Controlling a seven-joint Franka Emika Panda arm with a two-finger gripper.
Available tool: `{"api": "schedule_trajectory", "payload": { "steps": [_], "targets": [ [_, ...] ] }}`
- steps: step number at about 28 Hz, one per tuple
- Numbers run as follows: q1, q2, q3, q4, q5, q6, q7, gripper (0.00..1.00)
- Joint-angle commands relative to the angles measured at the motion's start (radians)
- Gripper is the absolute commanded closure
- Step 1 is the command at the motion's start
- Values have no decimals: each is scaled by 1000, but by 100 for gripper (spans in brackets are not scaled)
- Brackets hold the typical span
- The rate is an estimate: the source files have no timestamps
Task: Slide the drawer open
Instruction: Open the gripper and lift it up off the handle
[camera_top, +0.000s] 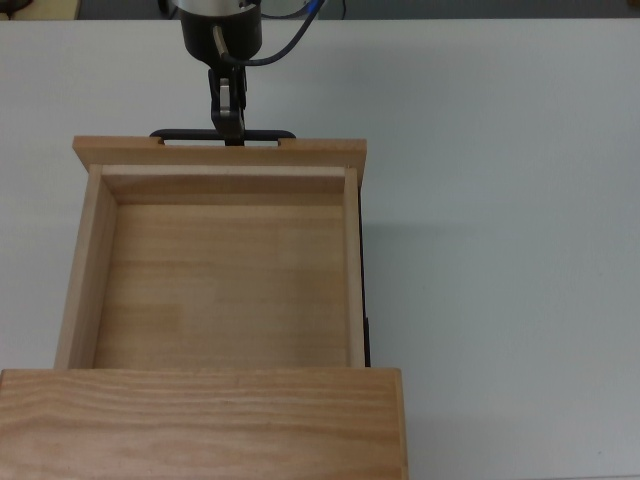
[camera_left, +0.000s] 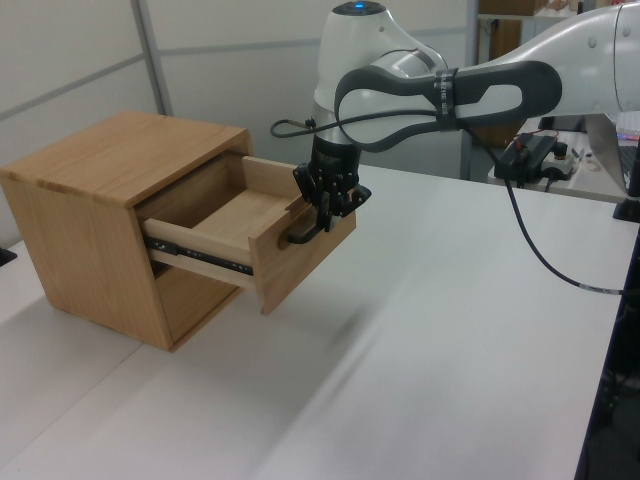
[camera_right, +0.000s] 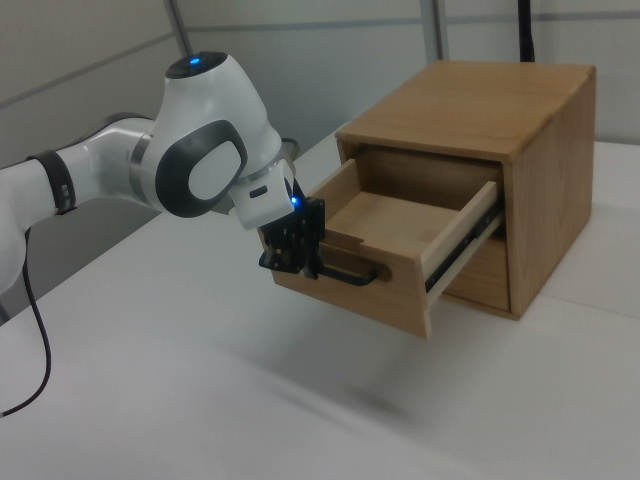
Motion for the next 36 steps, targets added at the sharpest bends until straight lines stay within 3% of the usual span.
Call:
{"api": "schedule_trajectory", "payload": {
  "steps": [1, 11, 13, 15, 19, 20, 31, 36],
  "targets": [
    [5, -35, -1, -38, 5, -33, -23, 100],
    [2, -35, -2, -17, 7, -55, -23, 100],
    [0, -38, -5, -4, 7, -88, -26, 93],
    [-2, -43, -5, 3, 5, -122, -29, 81],
    [-2, -52, -5, 9, 4, -161, -23, 7],
    [-2, -52, -5, 11, 5, -165, -21, 0],
    [-5, -78, -12, 9, 4, -185, -31, 0],
    [-5, -95, -13, 20, 4, -246, -112, 0]
  ]
}}
